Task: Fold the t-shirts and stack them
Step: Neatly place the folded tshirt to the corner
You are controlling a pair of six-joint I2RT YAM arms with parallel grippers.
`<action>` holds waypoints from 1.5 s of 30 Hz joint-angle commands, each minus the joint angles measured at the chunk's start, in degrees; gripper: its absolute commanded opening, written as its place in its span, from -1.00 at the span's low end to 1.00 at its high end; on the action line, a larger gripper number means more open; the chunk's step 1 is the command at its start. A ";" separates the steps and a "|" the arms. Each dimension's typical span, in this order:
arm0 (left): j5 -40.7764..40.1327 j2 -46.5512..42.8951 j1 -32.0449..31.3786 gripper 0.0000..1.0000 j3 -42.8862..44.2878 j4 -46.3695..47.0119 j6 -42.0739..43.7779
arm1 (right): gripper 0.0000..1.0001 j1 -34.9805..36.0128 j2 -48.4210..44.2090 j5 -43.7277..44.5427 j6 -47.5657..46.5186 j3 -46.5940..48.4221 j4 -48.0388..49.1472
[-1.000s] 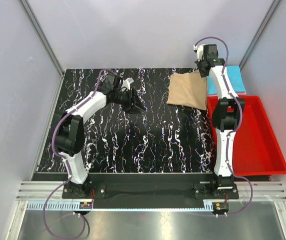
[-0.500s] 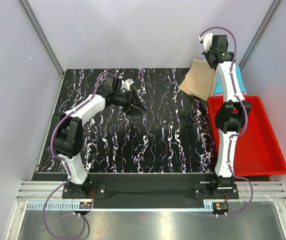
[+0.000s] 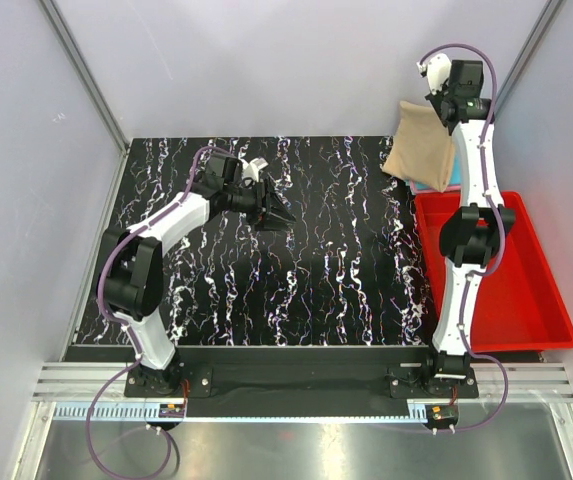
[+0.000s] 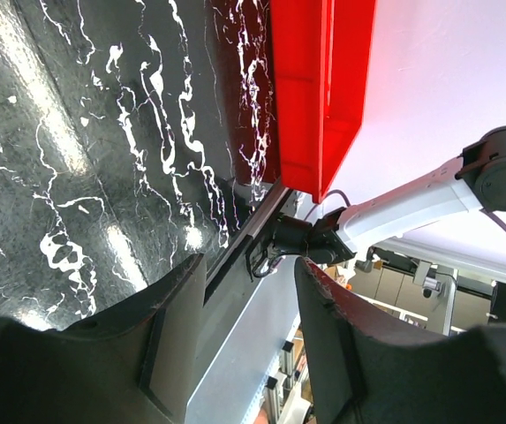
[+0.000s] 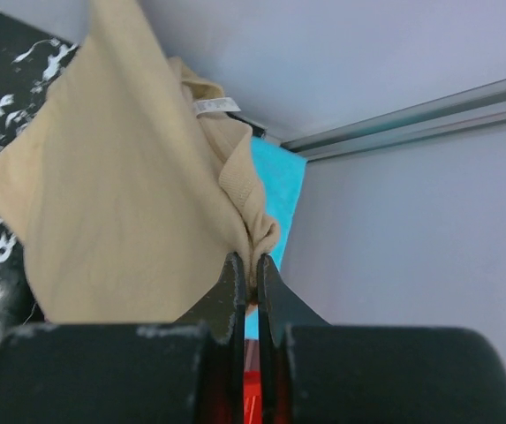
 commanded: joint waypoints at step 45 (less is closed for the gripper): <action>2.69 -1.95 0.22 -0.04 -0.41 3.32 -1.62 | -1.00 -2.25 -13.58 -11.85 9.13 -9.27 1.63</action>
